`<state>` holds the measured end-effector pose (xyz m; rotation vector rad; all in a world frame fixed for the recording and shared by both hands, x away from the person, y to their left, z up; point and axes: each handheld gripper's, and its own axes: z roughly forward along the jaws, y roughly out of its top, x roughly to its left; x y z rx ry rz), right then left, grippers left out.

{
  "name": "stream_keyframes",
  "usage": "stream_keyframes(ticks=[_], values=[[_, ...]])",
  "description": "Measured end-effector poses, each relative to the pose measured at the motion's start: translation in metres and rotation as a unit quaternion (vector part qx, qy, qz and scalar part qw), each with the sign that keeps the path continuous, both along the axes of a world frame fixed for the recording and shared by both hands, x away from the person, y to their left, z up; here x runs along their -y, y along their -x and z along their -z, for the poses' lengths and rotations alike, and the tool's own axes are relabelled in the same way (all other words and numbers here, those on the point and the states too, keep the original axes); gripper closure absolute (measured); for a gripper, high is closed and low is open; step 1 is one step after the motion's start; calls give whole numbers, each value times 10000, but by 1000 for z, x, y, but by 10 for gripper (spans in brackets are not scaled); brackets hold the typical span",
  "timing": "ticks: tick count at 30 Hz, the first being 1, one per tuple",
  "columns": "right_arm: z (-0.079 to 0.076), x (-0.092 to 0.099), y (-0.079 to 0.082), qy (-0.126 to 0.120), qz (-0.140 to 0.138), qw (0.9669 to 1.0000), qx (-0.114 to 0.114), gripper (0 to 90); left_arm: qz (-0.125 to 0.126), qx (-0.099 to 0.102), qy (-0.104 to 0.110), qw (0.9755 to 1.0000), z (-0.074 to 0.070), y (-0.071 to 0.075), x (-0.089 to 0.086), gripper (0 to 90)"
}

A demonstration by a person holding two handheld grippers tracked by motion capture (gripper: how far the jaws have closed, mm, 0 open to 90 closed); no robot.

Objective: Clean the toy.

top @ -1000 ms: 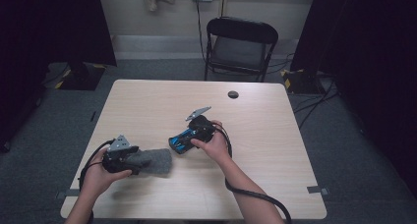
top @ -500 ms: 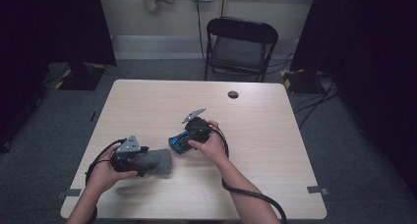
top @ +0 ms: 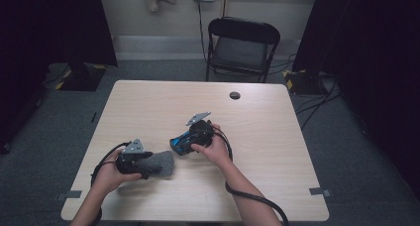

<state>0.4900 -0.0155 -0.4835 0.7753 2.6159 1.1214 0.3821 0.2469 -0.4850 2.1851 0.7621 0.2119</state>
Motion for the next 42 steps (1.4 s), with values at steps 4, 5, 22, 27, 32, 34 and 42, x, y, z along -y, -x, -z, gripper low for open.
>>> stream_keyframes(ticks=[4, 5, 22, 27, 32, 34, 42], values=[[0, 1, 0, -29, -17, 10000, 0, 0, 15, -41, -18, 10000, 3, 0, 2, 258], [0, 1, -1, -20, -18, 10000, -9, 0, -6, -55, -34, 10000, 4, 0, 3, 250], [0, 1, 1, 27, 100, 9999, -30, 0, -1389, -95, 106, 9902, -11, -9, 0, 662], [0, 0, 2, 23, 117, 9999, -19, 0, -2106, 8, -70, 9776, -10, -29, 5, 657], [-1, -1, 1, 92, 129, 9998, -71, 0, -1928, -107, -145, 9811, 3, -39, 33, 648], [-2, -1, 1, 107, 130, 9998, -85, 0, -1838, -87, -301, 9825, 2, -39, 39, 651], [-1, -1, 2, 100, 170, 9998, -75, 0, -1597, -314, -168, 9865, 1, -26, 43, 663]])
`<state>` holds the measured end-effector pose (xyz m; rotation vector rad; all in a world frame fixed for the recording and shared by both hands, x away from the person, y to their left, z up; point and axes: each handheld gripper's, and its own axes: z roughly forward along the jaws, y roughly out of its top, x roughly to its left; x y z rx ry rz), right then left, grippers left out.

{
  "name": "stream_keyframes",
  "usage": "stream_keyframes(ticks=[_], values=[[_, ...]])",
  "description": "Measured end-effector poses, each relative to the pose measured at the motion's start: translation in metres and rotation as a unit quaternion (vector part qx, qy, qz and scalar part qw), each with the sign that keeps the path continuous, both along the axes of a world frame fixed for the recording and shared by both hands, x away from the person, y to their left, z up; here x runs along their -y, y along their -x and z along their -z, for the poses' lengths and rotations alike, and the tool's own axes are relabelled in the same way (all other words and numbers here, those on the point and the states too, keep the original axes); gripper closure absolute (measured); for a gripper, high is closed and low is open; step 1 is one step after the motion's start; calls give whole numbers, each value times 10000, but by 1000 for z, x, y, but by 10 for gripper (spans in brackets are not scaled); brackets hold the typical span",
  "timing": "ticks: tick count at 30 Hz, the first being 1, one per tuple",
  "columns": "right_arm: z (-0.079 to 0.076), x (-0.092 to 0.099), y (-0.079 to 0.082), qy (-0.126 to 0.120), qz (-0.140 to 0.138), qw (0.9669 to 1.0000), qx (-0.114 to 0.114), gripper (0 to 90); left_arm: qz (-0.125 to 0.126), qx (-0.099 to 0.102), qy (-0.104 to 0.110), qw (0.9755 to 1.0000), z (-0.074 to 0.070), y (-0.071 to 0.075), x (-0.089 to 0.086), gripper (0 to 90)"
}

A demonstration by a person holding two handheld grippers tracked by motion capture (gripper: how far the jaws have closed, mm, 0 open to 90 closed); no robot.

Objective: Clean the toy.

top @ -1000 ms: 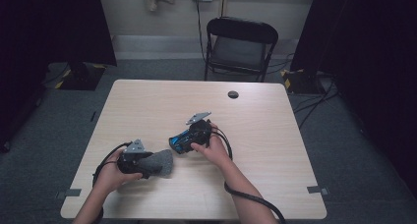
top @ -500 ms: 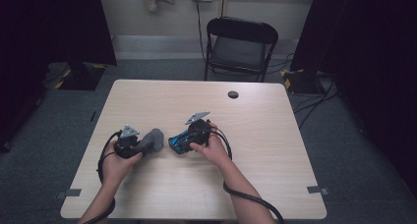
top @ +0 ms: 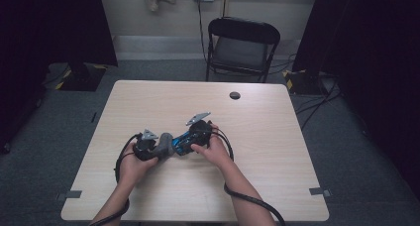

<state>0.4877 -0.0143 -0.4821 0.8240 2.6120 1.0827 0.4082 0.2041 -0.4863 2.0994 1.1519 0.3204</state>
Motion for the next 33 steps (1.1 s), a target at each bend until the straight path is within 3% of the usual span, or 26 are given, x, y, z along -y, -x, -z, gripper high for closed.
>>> stream_keyframes(ticks=[15, 28, 33], values=[[0, 0, 2, 4, 104, 9999, 26, 0, 390, -254, 128, 9988, -3, 20, 15, 666], [0, 0, 3, -10, 139, 9999, 42, 0, 631, -362, 184, 9972, -4, 24, 24, 667], [0, 0, 4, -4, 153, 9999, 44, 0, 847, -389, 197, 9955, -4, 27, 30, 668]])
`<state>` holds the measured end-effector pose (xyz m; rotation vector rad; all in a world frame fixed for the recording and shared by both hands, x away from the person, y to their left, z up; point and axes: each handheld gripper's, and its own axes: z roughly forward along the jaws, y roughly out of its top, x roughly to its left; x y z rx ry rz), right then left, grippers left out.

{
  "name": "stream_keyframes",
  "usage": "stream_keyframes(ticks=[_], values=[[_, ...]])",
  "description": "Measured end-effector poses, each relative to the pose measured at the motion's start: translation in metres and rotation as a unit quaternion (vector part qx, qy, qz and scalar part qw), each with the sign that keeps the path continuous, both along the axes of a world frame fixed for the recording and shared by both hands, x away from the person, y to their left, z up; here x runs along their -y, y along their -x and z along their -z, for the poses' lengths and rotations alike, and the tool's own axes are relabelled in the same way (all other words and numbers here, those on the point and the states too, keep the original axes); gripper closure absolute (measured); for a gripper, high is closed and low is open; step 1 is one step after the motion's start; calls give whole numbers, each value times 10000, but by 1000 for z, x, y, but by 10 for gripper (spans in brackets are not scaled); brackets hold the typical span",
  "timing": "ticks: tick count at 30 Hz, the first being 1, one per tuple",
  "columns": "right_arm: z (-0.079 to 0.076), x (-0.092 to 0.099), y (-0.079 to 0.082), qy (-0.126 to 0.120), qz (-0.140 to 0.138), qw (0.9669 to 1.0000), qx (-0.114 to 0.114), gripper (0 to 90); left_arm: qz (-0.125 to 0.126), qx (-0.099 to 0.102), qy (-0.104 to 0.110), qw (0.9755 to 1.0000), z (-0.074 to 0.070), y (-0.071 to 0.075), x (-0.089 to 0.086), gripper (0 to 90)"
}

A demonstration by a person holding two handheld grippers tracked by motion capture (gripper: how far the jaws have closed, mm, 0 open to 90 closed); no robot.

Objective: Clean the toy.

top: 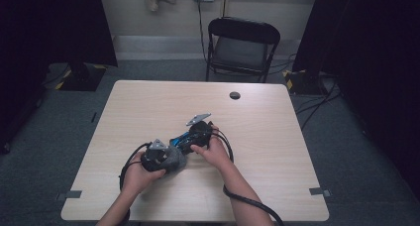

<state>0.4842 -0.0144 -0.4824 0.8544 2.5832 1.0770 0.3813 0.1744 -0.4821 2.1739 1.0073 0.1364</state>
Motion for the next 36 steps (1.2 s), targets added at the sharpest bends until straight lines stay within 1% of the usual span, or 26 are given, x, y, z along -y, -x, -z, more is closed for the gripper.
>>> stream_keyframes(ticks=[7, 8, 9, 11, 16, 19, 21, 24, 26, 29, 31, 33, 36], values=[[0, 0, 0, -18, 18, 10000, -9, 0, 233, -46, -3, 9997, -3, 4, 4, 667], [0, 0, 1, -22, 23, 10000, -10, 0, 283, -10, -9, 9996, -4, 5, 4, 667], [0, 0, 1, -23, 28, 10000, -13, 0, 339, 21, 31, 9994, -5, 5, 4, 667], [0, 0, 1, -23, 22, 10000, -5, 0, 381, 37, 44, 9993, -8, 7, 3, 667], [1, 0, 1, -33, 33, 10000, 1, 0, 251, 42, 82, 9996, -13, 7, -8, 667], [0, 0, 1, -29, 37, 10000, -3, 0, 115, 108, 161, 9997, -18, 6, -20, 667], [1, 0, 1, -32, 28, 10000, 0, 0, -47, 160, 225, 9996, -22, 5, -31, 668], [0, 0, 1, -33, 36, 10000, -7, 0, -295, 257, 187, 9991, -26, 2, -48, 667], [0, 0, 1, -29, 41, 10000, -16, 0, -506, 316, 195, 9980, -25, 0, -58, 667], [0, 0, 1, -29, 34, 10000, -5, 0, -868, 412, 185, 9952, -23, -6, -71, 666], [1, 0, 1, -34, 28, 10000, 6, 0, -1052, 524, 86, 9930, -20, -10, -76, 666], [0, 0, 1, -29, 30, 10000, -7, 0, -1164, 600, 77, 9914, -18, -15, -79, 666], [0, 0, 1, -20, 31, 10000, -10, 0, -1338, 744, 25, 9882, -16, -23, -80, 667]])
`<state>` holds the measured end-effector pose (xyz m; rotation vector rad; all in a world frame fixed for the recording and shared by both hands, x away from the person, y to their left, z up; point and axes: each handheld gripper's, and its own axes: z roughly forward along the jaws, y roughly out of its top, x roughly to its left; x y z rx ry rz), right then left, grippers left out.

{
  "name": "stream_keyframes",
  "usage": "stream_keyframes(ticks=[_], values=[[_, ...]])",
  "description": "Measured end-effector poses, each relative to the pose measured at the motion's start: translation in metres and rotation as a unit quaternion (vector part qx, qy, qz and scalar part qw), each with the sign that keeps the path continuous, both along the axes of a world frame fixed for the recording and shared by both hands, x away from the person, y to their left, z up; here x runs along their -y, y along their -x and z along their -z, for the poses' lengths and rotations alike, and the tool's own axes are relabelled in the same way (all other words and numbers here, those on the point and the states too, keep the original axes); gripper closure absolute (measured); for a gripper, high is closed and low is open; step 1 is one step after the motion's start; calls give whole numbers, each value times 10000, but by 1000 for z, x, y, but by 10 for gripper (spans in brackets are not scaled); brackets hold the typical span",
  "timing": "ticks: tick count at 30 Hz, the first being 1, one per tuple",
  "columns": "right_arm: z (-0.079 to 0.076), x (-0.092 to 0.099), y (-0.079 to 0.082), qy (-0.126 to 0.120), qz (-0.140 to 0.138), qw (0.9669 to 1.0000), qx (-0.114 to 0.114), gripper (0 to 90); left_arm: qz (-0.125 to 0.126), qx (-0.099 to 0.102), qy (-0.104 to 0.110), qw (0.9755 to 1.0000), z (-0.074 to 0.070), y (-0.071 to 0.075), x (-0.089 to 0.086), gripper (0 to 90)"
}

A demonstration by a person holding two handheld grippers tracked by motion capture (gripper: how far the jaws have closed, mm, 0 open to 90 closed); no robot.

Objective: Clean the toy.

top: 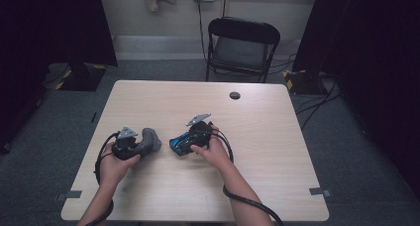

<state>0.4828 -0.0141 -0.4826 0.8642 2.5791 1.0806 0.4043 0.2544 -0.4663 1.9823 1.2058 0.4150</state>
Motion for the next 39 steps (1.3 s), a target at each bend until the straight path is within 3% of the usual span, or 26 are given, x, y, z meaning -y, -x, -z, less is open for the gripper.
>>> stream_keyframes(ticks=[6, 10, 16, 28, 39], values=[[-1, -1, 0, 25, -3, 10000, -25, 0, -267, 19, -192, 9995, 13, -16, 9, 666], [0, 0, 0, 8, 4, 10000, -9, 0, -185, -174, -135, 9996, 21, -24, 19, 665], [0, -1, 1, 3, -6, 10000, -9, 0, 46, -263, -25, 9996, 23, -26, 33, 664], [0, -1, 0, 16, -19, 10000, -18, 0, 258, -517, 107, 9983, 20, -14, 39, 665], [0, -1, 1, 11, -14, 10000, -18, 0, 531, -650, 52, 9965, 18, 6, 46, 666]])
